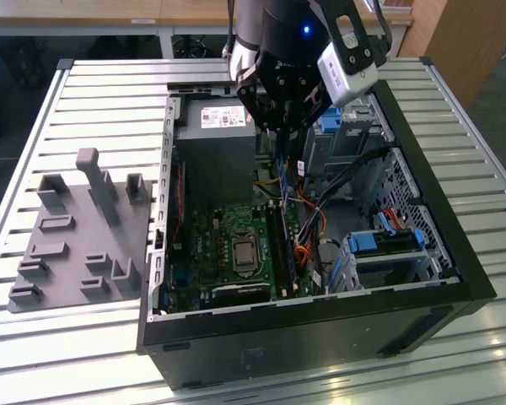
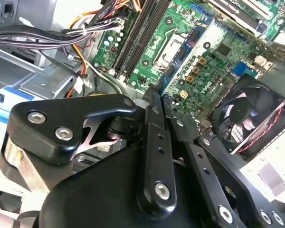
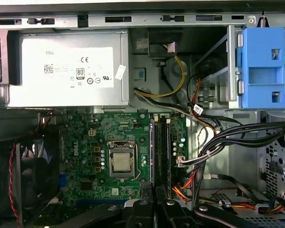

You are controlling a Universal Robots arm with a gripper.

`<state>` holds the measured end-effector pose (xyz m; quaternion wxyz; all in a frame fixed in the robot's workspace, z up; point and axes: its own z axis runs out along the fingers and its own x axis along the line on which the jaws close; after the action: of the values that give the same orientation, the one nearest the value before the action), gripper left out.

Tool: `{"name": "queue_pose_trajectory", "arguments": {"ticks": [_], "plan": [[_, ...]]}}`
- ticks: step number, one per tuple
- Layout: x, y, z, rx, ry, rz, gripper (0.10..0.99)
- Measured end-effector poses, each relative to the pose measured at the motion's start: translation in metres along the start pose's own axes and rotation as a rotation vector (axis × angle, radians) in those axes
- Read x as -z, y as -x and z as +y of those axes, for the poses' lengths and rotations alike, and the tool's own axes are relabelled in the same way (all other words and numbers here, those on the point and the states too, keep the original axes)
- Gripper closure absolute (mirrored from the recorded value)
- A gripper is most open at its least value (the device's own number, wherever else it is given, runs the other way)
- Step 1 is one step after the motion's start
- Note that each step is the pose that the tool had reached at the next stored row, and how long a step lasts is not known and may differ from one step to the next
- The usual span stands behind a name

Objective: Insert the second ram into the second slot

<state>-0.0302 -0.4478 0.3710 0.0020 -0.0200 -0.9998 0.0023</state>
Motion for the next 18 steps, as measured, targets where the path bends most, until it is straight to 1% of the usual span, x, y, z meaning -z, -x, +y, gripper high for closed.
{"name": "queue_pose_trajectory", "arguments": {"ticks": [16,18], "plan": [[-0.0057,0.0000,0.0000,0.000,0.000,0.0000,0.949],[-0.0083,0.0000,0.0000,0.000,0.000,0.0000,0.949]]}}
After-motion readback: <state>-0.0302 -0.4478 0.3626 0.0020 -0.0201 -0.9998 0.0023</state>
